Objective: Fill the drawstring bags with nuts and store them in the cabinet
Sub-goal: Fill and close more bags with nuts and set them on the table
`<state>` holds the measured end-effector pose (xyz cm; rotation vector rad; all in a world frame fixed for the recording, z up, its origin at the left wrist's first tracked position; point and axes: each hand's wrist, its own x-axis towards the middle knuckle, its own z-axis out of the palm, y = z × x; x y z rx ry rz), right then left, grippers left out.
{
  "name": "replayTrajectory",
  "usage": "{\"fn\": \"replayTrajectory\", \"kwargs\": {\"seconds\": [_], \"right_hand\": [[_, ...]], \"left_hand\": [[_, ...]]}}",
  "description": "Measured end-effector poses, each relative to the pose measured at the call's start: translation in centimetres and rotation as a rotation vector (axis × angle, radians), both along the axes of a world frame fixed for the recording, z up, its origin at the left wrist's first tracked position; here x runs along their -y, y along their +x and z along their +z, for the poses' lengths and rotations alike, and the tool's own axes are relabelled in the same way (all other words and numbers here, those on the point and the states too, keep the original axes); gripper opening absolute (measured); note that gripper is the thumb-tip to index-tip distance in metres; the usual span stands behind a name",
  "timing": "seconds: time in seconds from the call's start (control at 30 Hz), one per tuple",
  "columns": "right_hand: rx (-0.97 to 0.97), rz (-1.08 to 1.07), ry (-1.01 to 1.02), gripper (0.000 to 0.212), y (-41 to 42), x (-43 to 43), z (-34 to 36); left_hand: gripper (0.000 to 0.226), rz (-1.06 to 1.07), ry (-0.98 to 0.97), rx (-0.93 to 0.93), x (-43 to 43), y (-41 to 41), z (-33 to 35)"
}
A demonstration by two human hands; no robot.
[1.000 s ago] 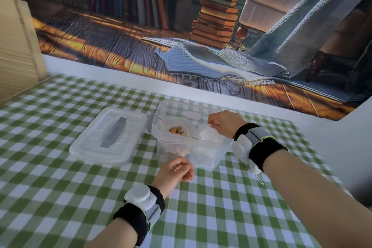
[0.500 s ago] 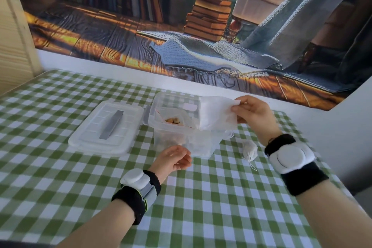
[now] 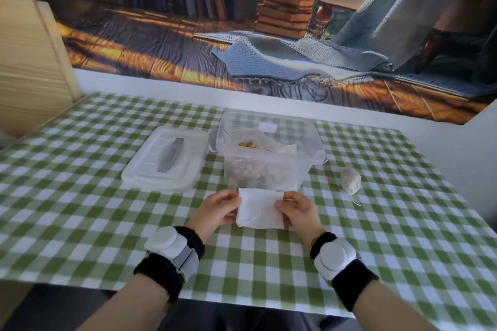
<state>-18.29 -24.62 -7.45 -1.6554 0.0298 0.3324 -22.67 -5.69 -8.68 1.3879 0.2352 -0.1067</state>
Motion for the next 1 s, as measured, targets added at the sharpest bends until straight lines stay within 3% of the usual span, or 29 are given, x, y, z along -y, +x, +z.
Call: {"fn": "replayTrajectory", "kwargs": {"seconds": [0.17, 0.3, 0.37, 0.47, 0.6, 0.73, 0.83, 1.0], "right_hand": [[0.003, -0.002, -0.027, 0.007, 0.0, -0.1, 0.0], [0.43, -0.161, -0.257, 0.017, -0.8, -0.4, 0.5], [0.571, -0.052, -0.298, 0.017, -1.6, -1.2, 1.0], [0.407, 0.197, -0.345, 0.023, -2.5, -2.4, 1.3], [0.367, 0.188, -0.336, 0.029, -2.2, -2.6, 1.1], [0.323, 0.152, -0.303, 0.024, -2.1, -2.4, 1.6], [0.322, 0.089, -0.323, 0.008, -1.8, -2.1, 1.7], [0.14, 0.043, -0.149, 0.011, -1.7, -1.7, 2.7]], "left_hand": [[0.01, 0.073, 0.133, 0.043, 0.2, -0.2, -0.3], [0.013, 0.134, 0.123, 0.078, 1.1, -0.3, -0.4], [0.016, 0.15, 0.093, 0.088, 1.7, -0.3, -0.2], [0.017, 0.116, 0.04, 0.098, 2.6, -0.4, 0.5], [0.02, 0.055, 0.021, 0.119, 2.9, -0.4, 1.4], [0.022, 0.004, 0.197, 0.164, 2.4, -0.5, 1.7], [0.025, 0.002, 0.356, 0.222, 2.0, -0.6, 1.9], [0.022, 0.022, 0.524, 0.352, 1.3, -0.8, 2.8]]}}
